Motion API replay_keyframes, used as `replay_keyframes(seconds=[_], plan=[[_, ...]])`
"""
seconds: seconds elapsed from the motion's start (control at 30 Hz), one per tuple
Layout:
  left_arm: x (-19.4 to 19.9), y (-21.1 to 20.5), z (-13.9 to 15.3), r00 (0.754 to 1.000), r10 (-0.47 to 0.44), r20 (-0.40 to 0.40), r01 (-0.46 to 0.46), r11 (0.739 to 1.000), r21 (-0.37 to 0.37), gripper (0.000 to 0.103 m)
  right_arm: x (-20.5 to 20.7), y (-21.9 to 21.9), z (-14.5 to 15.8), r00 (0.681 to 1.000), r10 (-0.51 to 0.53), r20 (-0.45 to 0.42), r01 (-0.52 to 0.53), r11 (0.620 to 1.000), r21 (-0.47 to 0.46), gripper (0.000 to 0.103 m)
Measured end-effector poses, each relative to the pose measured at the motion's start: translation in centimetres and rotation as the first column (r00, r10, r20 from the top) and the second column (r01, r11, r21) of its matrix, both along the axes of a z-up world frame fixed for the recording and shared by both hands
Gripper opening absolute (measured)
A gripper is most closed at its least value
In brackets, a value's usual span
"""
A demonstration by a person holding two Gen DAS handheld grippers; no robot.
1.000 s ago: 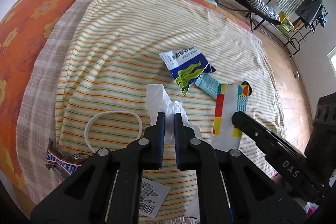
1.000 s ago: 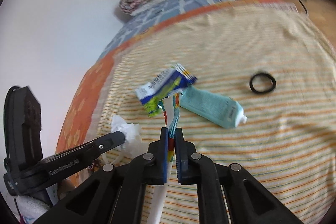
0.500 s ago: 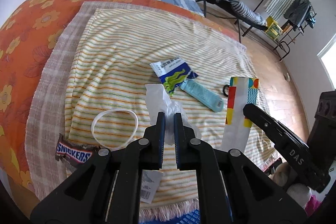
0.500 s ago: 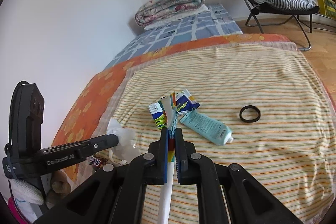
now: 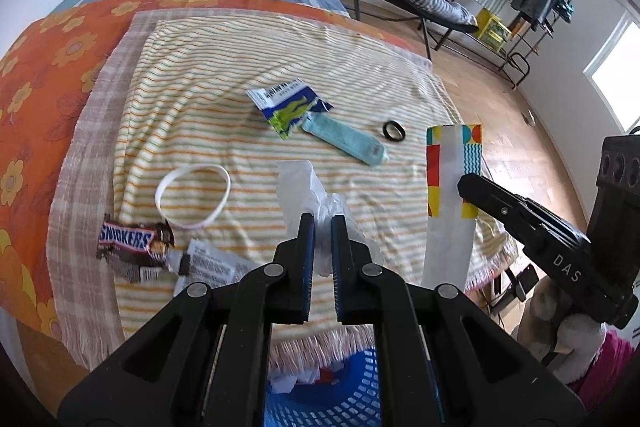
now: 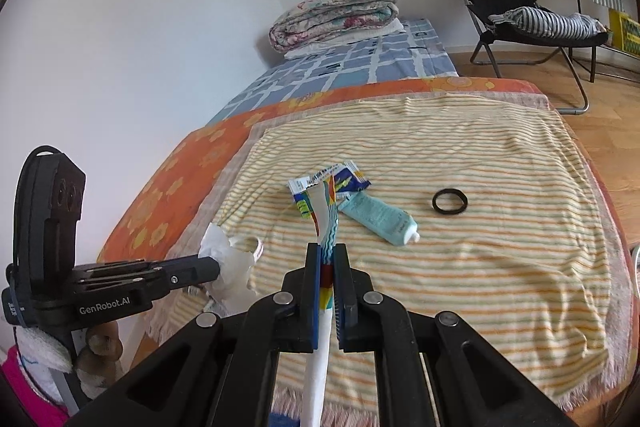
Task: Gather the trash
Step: 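Lower both held items over the blue basket and open both tools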
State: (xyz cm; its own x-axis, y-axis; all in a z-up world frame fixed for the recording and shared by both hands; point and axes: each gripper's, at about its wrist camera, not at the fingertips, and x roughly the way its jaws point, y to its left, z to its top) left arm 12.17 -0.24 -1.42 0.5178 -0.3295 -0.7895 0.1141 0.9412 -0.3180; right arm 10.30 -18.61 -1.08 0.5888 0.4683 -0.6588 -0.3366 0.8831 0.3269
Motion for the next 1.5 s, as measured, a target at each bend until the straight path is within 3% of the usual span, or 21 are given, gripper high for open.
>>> replay_keyframes(seconds=[0.37, 0.8, 1.33, 1.37, 1.43, 1.47, 1.5], plan=[[-5.6, -1.4, -0.5, 0.998, -0.06, 0.003, 0.06, 0.998, 0.018, 0.006, -5.3, -0.8, 0.0, 0.998, 0.031, 0.05, -0.027, 0.997, -0.072, 0.003], [-11.5, -2.9, -3.4, 0.994, -0.096, -0.049, 0.097, 0.995, 0.019, 0.006, -9.8, -1.1, -2.0, 0.998, 0.047, 0.028, -0.045, 0.995, -0.092, 0.003], [-14.1, -4.2, -7.5, 0.98, -0.133, -0.146, 0.142, 0.989, 0.05, 0.006, -11.6, -0.8, -5.2, 0.995, 0.076, -0.06, -0.083, 0.989, -0.123, 0.007], [-14.1, -4.1, -7.7, 0.979, -0.133, -0.153, 0.142, 0.989, 0.051, 0.008, -11.7, -0.8, -5.5, 0.995, 0.076, -0.067, -0.083, 0.989, -0.125, 0.008], [-13.9, -4.0, -8.1, 0.977, -0.128, -0.168, 0.139, 0.989, 0.053, 0.024, -11.8, -0.9, -6.1, 0.993, 0.071, -0.091, -0.083, 0.988, -0.133, 0.013], [-13.8, -3.9, -8.3, 0.977, -0.12, -0.176, 0.132, 0.99, 0.055, 0.041, -11.7, -0.9, -6.4, 0.993, 0.07, -0.101, -0.083, 0.988, -0.132, 0.021], [-13.8, -3.7, -8.4, 0.978, -0.111, -0.178, 0.122, 0.991, 0.053, 0.05, -11.7, -1.0, -6.7, 0.991, 0.067, -0.112, -0.082, 0.988, -0.132, 0.023]])
